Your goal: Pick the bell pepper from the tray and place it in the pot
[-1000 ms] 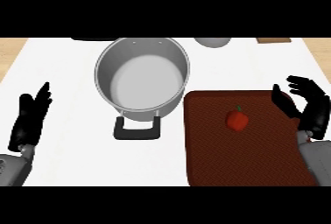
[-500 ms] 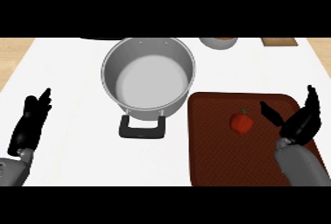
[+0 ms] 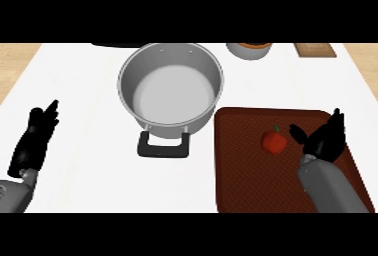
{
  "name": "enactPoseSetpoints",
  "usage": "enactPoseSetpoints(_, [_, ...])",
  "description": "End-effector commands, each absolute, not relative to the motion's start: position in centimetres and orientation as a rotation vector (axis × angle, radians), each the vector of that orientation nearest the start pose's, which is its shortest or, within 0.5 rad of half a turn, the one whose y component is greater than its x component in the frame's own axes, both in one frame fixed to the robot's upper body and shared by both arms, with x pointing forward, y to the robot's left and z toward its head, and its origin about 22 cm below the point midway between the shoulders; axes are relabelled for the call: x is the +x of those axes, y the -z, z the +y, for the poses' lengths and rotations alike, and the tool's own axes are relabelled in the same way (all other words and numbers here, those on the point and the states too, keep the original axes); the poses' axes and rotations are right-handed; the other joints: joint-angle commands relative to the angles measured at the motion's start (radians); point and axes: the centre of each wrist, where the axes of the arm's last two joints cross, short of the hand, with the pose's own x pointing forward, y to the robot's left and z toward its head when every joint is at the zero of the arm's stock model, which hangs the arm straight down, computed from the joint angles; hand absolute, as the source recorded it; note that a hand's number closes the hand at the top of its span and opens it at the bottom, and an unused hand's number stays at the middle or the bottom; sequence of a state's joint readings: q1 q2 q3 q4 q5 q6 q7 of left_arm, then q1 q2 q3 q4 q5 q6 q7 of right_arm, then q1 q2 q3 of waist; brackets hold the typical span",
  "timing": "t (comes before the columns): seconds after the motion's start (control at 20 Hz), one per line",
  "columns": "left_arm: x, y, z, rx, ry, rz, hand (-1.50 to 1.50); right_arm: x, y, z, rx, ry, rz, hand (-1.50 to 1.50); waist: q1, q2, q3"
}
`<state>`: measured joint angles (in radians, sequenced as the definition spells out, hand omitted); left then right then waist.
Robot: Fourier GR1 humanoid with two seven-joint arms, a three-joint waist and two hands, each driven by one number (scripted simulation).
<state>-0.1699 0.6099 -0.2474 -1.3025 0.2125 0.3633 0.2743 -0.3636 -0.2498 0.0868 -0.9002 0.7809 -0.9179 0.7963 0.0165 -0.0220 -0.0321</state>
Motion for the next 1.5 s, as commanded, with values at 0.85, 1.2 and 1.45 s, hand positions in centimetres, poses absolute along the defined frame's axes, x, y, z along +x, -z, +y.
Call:
enactPoseSetpoints(0.85, [26.1, -1.4, 33.6, 0.548, 0.079, -1.118, 0.0, 38.9, -3.6, -14.0, -1.134, -0.092, -0.34, -1.5, -0.054, -0.003, 0.028])
enactPoseSetpoints(1.2, [26.5, -3.1, 33.3, 0.539, 0.095, -1.151, 0.0, 38.8, -2.9, -14.6, -1.144, -0.083, -0.287, -1.5, -0.035, 0.003, 0.029])
enactPoseSetpoints(1.45, [25.7, -2.0, 34.5, 0.541, 0.085, -1.136, 0.0, 38.9, -4.3, -15.3, -1.162, -0.079, -0.293, -1.5, -0.031, 0.009, 0.029])
